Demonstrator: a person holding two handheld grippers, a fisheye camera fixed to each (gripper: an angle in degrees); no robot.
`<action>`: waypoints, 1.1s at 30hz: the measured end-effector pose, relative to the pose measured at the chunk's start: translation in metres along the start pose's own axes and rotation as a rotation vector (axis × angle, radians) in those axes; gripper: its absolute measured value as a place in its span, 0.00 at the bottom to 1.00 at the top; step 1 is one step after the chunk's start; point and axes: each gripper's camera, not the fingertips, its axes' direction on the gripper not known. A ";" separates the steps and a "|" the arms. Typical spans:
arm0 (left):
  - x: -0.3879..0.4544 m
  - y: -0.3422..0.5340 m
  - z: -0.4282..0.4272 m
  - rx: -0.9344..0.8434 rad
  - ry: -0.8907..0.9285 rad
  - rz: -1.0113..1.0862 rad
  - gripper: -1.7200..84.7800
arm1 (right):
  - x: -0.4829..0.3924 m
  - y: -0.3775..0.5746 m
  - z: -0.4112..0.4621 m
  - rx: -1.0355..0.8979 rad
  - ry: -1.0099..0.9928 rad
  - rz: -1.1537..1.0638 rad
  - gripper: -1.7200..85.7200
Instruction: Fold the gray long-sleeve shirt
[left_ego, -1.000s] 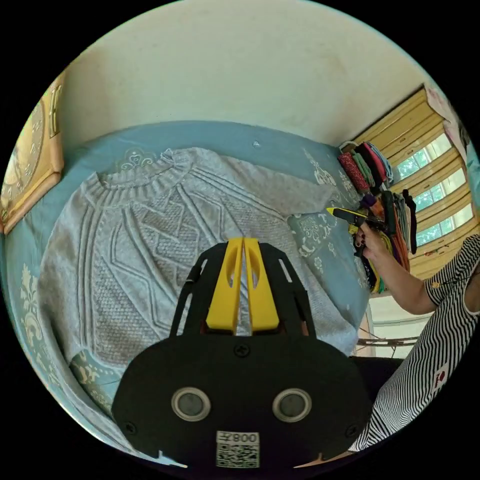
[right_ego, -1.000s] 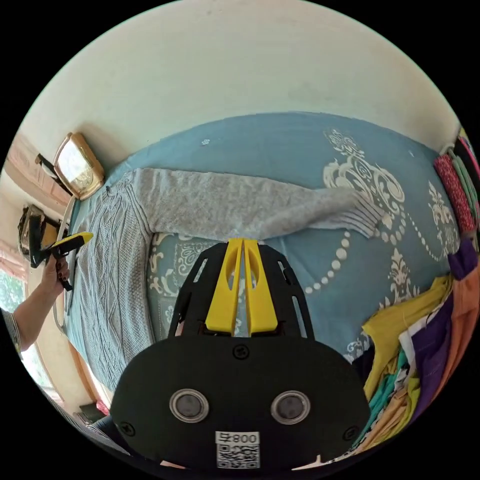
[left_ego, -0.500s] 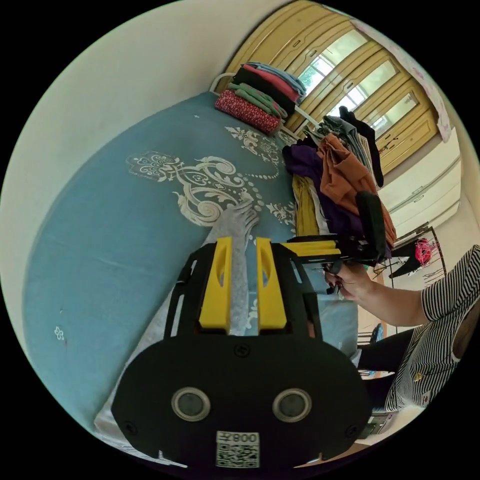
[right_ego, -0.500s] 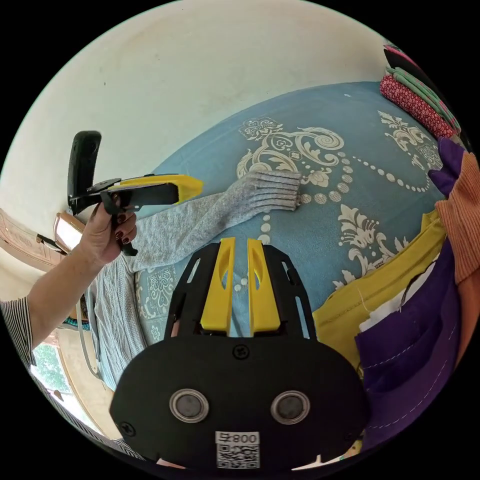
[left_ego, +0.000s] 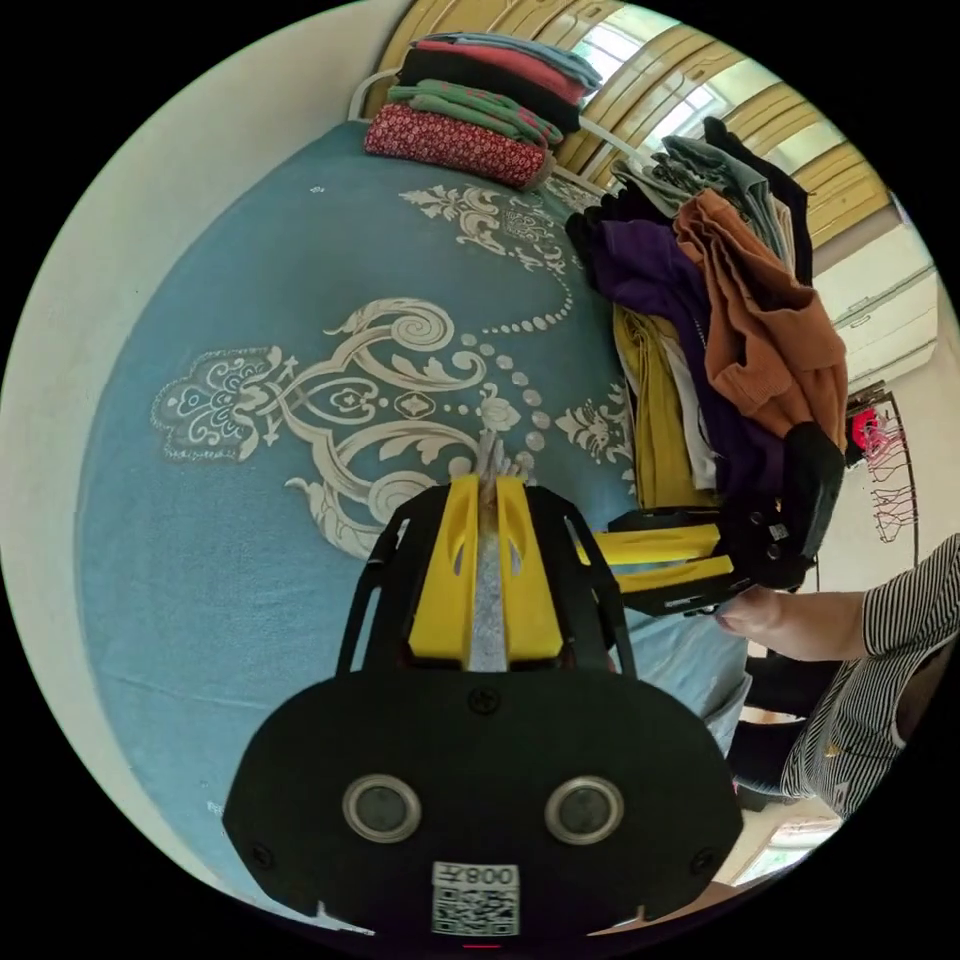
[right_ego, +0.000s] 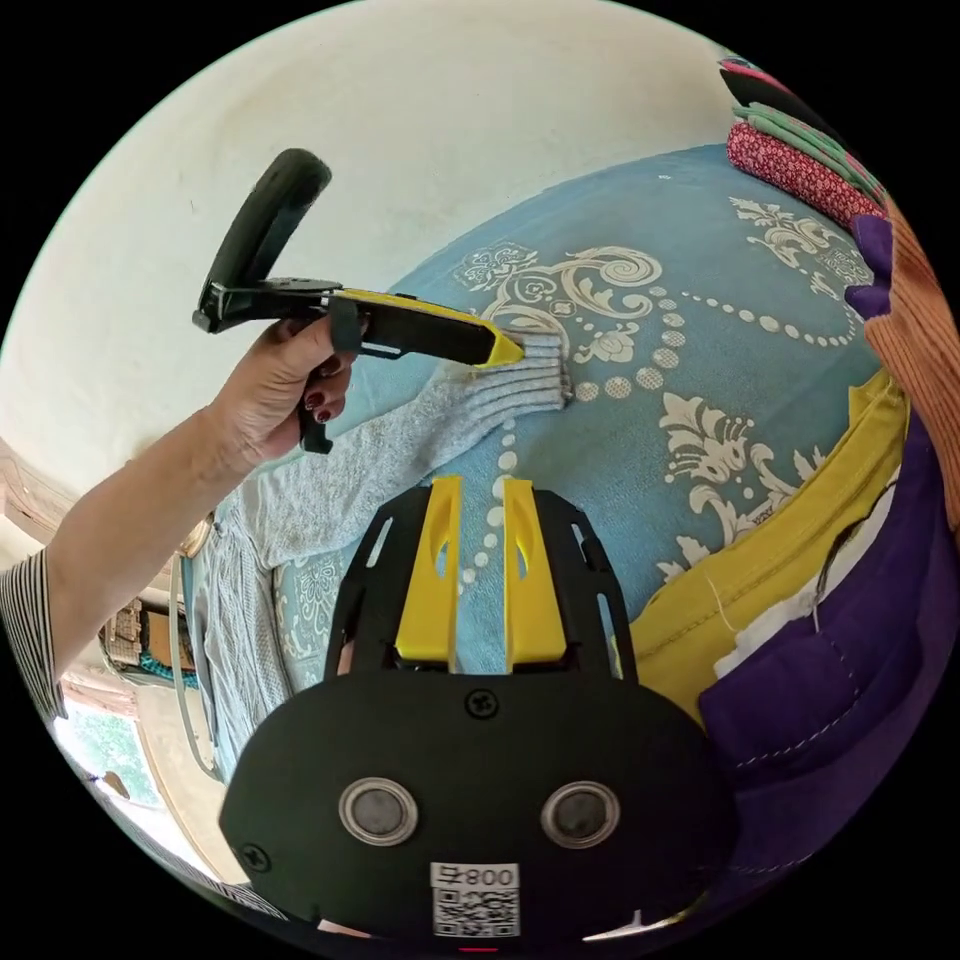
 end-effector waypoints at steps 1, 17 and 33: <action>-0.001 0.003 -0.010 0.049 0.046 -0.006 0.06 | 0.008 0.001 -0.001 0.019 -0.016 0.013 0.11; -0.011 0.068 -0.127 0.372 0.418 -0.027 0.05 | 0.021 -0.040 -0.040 0.128 -0.546 -0.139 0.13; 0.016 0.170 -0.236 0.452 0.428 -0.095 0.05 | -0.060 -0.085 -0.098 0.072 -0.857 -0.317 0.04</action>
